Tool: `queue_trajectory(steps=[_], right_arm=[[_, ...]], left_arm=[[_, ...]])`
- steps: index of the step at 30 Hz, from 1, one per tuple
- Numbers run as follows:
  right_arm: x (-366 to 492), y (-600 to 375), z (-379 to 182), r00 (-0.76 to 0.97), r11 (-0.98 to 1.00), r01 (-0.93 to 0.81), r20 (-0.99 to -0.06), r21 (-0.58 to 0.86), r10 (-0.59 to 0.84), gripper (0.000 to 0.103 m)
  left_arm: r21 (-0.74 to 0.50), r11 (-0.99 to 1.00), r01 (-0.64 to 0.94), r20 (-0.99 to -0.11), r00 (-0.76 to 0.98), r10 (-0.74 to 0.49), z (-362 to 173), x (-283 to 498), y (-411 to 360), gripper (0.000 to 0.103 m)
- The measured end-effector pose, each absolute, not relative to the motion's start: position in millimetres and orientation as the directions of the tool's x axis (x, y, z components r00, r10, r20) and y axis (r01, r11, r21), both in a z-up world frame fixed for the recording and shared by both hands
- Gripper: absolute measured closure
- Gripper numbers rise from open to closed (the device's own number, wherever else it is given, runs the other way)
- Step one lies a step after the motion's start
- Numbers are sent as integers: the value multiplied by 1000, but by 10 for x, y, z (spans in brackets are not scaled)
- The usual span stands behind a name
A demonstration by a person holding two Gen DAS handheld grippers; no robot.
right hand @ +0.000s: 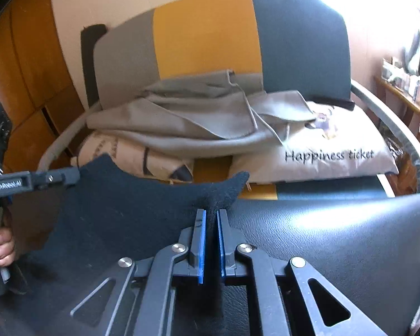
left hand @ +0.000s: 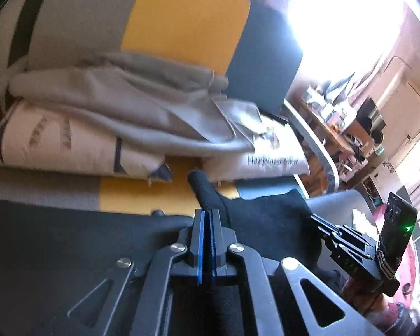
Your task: Fold clothes
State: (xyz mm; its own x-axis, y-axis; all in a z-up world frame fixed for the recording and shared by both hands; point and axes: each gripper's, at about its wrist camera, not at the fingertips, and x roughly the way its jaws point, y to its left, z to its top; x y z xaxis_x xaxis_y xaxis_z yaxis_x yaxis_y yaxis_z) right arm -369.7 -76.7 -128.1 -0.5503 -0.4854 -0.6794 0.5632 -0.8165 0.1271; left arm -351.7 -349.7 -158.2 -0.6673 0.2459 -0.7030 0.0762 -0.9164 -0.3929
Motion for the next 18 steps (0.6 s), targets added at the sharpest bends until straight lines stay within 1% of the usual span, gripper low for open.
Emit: queue_trajectory(steps=[3, 6, 8, 10, 11, 12, 14, 16, 18], right_arm=[[-3751, -859, -1353, -548, -828, 555, -711, 85, -440, 95], [-3851, -871, -1516, -528, -845, 529, -748, 82, -403, 96], [-3853, -835, -1503, -535, -852, 518, -747, 79, -395, 94], [-3846, -799, -1475, -545, -861, 504, -748, 68, -378, 83], [-3816, -771, -1438, -555, -863, 501, -741, 65, -378, 83], [-3750, -732, -1373, -570, -861, 505, -724, 63, -388, 83], [-3605, -663, -1247, -594, -853, 519, -691, 61, -411, 83], [-3409, -633, -1141, -596, -829, 556, -666, 62, -449, 83], [-3200, -625, -1096, -553, -794, 601, -673, 87, -492, 83]], left_arm=[[-303, -947, 109, -762, -624, 172, -1761, -3617, -3503, 101], [-205, -967, 150, -820, -566, 85, -1999, -3744, -3482, 99], [-184, -970, 160, -816, -574, 60, -1998, -3742, -3479, 96], [-174, -961, 216, -810, -587, 14, -1924, -3651, -3555, 92], [-201, -951, 234, -793, -609, 17, -1852, -3559, -3603, 91], [-232, -942, 241, -772, -635, 28, -1771, -3455, -3639, 86], [-250, -942, 226, -730, -683, 29, -1596, -3200, -3623, 86], [-233, -957, 175, -711, -701, 45, -1514, -2987, -3504, 85], [-157, -980, 126, -719, -694, 26, -1510, -2761, -3292, 85]])
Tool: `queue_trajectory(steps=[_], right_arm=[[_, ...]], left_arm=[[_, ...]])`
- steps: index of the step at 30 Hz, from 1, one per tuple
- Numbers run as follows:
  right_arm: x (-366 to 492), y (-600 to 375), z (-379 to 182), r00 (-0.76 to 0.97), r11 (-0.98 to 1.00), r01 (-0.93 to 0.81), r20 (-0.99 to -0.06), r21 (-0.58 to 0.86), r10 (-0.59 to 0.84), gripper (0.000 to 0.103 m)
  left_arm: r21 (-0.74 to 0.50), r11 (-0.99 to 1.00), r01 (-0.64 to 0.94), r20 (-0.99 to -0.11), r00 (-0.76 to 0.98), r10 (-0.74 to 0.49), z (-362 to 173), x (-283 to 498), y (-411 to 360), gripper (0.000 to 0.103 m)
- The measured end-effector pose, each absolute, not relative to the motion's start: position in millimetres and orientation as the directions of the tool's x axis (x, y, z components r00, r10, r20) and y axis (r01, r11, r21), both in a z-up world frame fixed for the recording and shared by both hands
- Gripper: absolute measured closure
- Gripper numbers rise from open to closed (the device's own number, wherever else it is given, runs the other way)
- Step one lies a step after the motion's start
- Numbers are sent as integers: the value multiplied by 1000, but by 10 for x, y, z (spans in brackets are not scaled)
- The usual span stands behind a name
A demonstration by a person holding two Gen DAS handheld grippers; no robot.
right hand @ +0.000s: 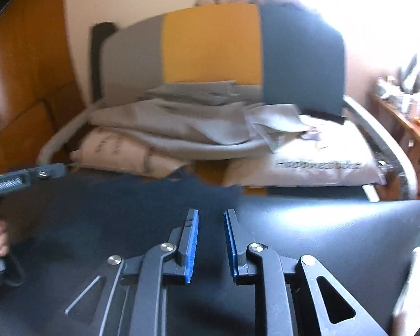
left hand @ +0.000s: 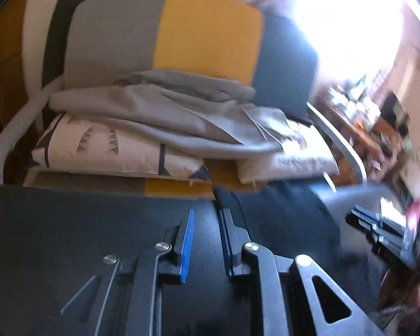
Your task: Fold clothes
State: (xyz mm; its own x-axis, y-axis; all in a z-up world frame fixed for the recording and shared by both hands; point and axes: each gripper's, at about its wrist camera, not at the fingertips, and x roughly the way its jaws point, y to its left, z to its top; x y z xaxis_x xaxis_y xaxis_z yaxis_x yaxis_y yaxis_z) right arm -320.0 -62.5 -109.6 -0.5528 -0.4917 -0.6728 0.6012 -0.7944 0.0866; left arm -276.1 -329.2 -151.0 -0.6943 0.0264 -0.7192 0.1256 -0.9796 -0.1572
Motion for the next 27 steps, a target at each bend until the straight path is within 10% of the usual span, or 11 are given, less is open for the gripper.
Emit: queue_trajectory(steps=[16, 27], right_arm=[[-2566, -378, -1539, -491, -825, 558, -767, 87, -413, 82], [-1154, 49, -1081, -409, -737, 654, -738, 173, -536, 68]], left_arm=[[-79, -962, 263, -799, -593, -96, -1948, -2144, -3425, 77], [-374, -899, 226, -686, -720, 104, -1213, -339, -3691, 77]])
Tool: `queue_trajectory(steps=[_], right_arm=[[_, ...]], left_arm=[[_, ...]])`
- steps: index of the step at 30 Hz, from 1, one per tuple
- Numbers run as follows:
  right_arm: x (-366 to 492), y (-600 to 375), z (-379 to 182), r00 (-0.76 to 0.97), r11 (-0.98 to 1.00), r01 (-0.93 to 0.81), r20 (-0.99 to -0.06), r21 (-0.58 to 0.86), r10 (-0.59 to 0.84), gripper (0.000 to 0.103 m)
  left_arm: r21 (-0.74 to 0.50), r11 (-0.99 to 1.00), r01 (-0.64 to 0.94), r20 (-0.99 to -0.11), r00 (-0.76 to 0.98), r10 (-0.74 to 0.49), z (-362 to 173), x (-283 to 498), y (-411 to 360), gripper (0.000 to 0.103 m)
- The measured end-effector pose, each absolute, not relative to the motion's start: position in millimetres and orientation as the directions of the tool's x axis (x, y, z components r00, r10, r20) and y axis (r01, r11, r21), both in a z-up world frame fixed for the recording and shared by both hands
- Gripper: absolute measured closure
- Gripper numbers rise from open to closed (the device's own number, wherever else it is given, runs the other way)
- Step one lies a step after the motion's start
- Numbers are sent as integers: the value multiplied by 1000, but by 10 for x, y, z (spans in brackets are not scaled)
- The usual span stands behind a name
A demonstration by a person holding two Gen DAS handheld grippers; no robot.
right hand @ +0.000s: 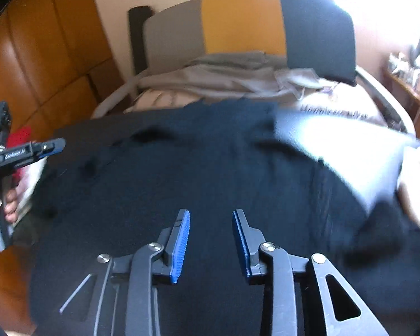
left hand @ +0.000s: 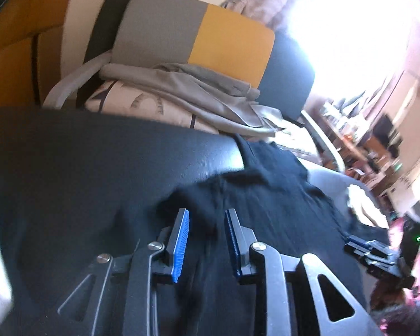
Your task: Fold clothes
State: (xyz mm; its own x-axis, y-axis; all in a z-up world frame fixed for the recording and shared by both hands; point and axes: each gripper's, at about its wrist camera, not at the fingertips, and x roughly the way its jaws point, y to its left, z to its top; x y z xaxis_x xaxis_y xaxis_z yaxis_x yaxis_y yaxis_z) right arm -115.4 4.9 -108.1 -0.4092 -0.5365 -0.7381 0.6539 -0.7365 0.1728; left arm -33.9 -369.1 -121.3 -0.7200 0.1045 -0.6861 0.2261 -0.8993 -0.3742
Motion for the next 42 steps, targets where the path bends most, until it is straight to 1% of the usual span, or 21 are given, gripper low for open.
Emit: queue_trajectory(steps=[2, 6, 12, 14, 16, 18, 20, 23, 25, 26, 29, 32, 34, 38, 42], right_arm=[[-824, 183, -1118, -393, -734, 655, -749, 180, -534, 67], [-303, 494, -1255, -383, -764, 622, -785, 171, -487, 67], [112, 909, -1426, -376, -810, 564, -822, 163, -427, 67], [205, 983, -1439, -396, -813, 566, -820, 137, -413, 67], [254, 1046, -1466, -417, -817, 567, -817, 109, -398, 67], [244, 1090, -1489, -430, -819, 564, -810, 105, -400, 67], [237, 1155, -1510, -446, -824, 556, -799, 106, -404, 67], [210, 1162, -1521, -469, -826, 556, -783, 98, -409, 67], [194, 1151, -1514, -470, -830, 548, -781, 108, -412, 66], [182, 1158, -1505, -462, -831, 543, -782, 123, -418, 65], [100, 1267, -1434, -415, -834, 503, -784, 224, -461, 64], [-29, 1670, -1268, -467, -855, 386, -726, 346, -505, 62], [-172, 2084, -1177, -529, -860, 267, -680, 436, -508, 55], [-478, 3079, -1043, -687, -807, 5, -584, 591, -432, 53], [-788, 3885, -948, -809, -705, -130, -485, 697, -331, 52]], left_arm=[[-381, -901, 208, -693, -709, 130, -1263, 95, -3673, 77], [-373, -915, 152, -718, -672, 181, -1400, 635, -3392, 77], [-352, -935, 53, -765, -592, 254, -1700, 862, -2810, 77], [-315, -947, 59, -799, -555, 231, -1834, 910, -2710, 77], [-285, -957, 54, -806, -553, 209, -1888, 992, -2685, 77], [-288, -956, 65, -808, -552, 206, -1900, 1052, -2723, 78], [-301, -950, 85, -806, -554, 206, -1900, 1063, -2781, 83], [-321, -940, 116, -803, -559, 206, -1903, 1076, -2866, 84], [-384, -910, 158, -782, -580, 229, -1824, 1019, -2901, 76], [-400, -902, 162, -767, -598, 232, -1761, 989, -2899, 76], [-310, -947, 88, -732, -657, 178, -1500, 812, -2676, 74], [-222, -975, -4, -734, -658, 169, -1425, 537, -2353, 74], [-182, -982, -60, -743, -646, 177, -1425, 342, -2133, 73], [-173, -973, -152, -771, -594, 230, -1537, 19, -1702, 73], [-161, -966, -203, -813, -528, 246, -1717, -176, -1397, 73]])
